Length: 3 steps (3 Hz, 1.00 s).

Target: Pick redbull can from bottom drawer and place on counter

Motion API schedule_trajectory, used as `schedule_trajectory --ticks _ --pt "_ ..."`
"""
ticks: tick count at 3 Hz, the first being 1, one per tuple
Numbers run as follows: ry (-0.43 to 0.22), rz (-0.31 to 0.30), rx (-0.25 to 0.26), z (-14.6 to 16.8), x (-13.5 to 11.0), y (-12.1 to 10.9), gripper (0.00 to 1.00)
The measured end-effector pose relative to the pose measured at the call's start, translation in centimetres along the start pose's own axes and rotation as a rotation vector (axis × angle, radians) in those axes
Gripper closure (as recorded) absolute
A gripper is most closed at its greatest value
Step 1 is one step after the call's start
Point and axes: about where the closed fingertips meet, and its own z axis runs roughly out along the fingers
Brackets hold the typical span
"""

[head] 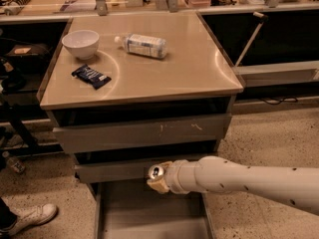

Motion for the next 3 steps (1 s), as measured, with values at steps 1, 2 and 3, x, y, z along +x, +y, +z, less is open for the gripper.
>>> schedule_trajectory --ticks 1,2,3 --pt "-0.003 0.003 0.007 -0.8 -0.8 -0.1 1.00" --pt "-0.046 -0.038 0.027 -4.5 -4.2 -0.7 1.00" --pt "-0.077 -0.074 0.057 -9.6 -7.5 -1.4 1.00"
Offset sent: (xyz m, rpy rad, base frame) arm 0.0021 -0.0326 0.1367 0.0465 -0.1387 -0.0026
